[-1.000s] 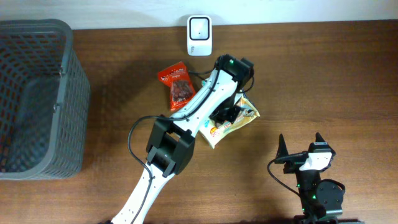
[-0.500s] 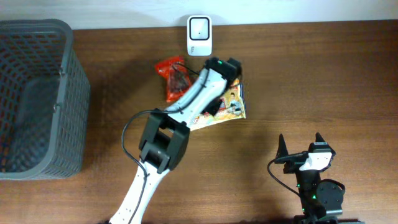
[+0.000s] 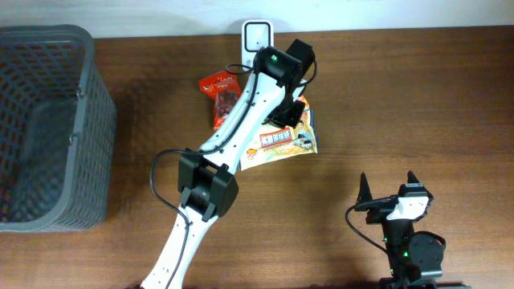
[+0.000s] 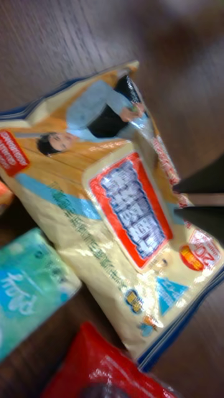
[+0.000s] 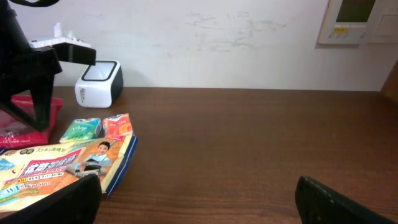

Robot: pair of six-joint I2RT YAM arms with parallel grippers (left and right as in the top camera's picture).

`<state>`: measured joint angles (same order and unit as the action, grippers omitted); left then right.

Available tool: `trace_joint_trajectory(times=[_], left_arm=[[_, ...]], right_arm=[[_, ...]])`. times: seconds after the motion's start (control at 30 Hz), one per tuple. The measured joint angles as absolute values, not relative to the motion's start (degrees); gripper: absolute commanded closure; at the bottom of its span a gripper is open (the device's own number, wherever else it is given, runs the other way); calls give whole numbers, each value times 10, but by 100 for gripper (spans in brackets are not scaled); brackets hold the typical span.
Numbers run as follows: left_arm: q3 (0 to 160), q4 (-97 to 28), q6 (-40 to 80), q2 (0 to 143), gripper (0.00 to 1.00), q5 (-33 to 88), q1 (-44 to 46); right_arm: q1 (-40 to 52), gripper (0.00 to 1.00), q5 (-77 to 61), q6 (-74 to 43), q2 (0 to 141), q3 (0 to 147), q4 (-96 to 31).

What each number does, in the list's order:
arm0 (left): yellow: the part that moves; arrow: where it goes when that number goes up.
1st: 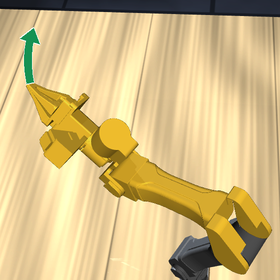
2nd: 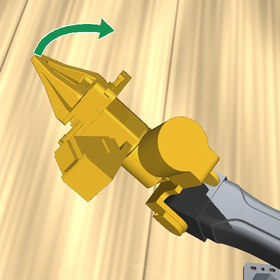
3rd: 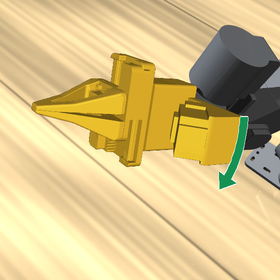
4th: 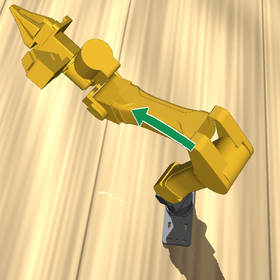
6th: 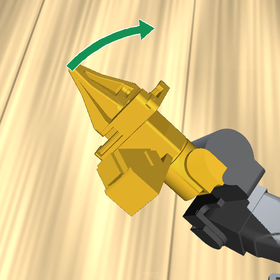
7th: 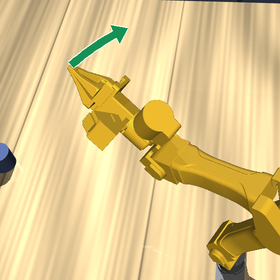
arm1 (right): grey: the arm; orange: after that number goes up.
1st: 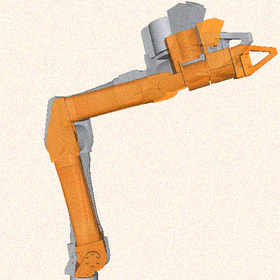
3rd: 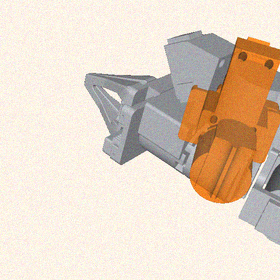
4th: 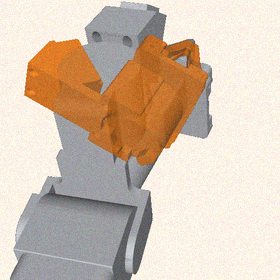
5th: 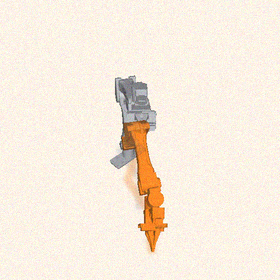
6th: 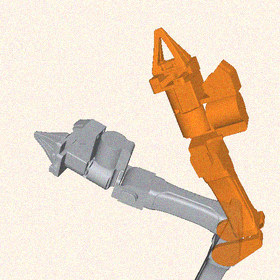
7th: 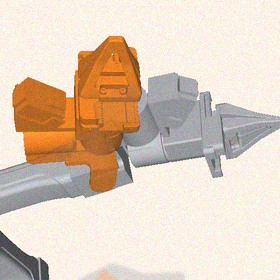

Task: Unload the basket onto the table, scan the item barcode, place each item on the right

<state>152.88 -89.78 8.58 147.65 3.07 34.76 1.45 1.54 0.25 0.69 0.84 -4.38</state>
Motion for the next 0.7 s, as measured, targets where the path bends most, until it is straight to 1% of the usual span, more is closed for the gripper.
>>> trace_joint_trajectory(times=[0.07,0.1,0.17,0.23,0.3,0.4,0.5,0.53,0.57,0.6,0.63,0.7], left_arm=[[1518,-886,86,1477,79,37,348],[1512,-882,86,1477,78,41,349],[1489,-866,86,1477,78,59,351],[1465,-847,86,1477,81,72,356],[1420,-810,86,1477,78,83,366],[1360,-764,86,1477,81,88,386],[1353,-761,86,1474,78,89,394],[1355,-765,86,1474,74,91,395],[1362,-776,86,1475,67,92,396],[1376,-795,86,1475,51,93,395],[1407,-821,85,1476,39,94,394],[1482,-857,86,1475,1,97,387]], right_arm=[[15,2,15,3,7,8,-44],[15,2,15,3,7,8,-44],[15,2,15,3,7,8,-44],[15,2,15,3,7,8,-44],[15,2,15,3,7,8,-44],[15,2,15,3,7,8,-44],[15,2,15,3,7,8,-44],[15,2,15,3,7,8,-44],[15,1,15,3,7,8,-44],[15,2,15,3,7,8,-44],[15,2,15,3,7,8,-44],[15,2,15,3,7,8,-44]])
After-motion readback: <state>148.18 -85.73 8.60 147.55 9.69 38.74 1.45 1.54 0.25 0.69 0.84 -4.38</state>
